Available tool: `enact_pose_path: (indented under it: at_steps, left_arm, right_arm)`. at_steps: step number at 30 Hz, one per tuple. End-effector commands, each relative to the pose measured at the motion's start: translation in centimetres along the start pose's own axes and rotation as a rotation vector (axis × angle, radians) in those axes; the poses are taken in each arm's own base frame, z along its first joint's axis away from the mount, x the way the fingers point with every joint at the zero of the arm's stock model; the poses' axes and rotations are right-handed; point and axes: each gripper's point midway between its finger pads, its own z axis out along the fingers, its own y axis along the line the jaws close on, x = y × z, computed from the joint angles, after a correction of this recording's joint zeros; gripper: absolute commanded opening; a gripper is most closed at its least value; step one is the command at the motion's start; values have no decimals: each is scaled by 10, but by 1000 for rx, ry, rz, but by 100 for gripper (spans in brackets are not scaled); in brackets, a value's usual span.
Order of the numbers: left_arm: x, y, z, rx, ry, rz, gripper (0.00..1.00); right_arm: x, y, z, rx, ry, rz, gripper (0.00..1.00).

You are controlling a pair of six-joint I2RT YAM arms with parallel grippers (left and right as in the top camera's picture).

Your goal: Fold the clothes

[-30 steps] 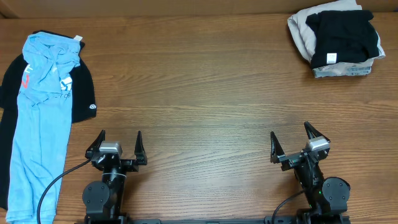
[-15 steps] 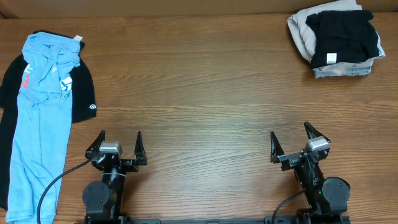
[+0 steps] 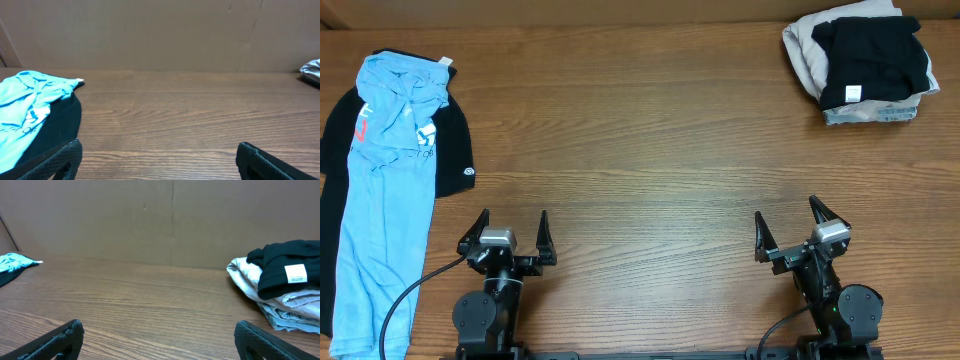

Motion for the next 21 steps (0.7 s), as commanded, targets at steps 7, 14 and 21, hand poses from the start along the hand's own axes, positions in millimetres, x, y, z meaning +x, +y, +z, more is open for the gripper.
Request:
enact_pose_path:
  at_steps: [7, 14, 21]
  left_arm:
    - [0, -2, 0, 12, -5, -26, 100]
    - [-13, -9, -2, 52, -43, -33, 100]
    - [-104, -13, -30, 46, -165, -88, 100]
  right_arm:
    - [2, -3, 0, 19, -3, 3, 100]
    - [-16, -2, -1, 14, -75, -14, 100]
    - [-89, 3, -17, 9, -231, -47, 100]
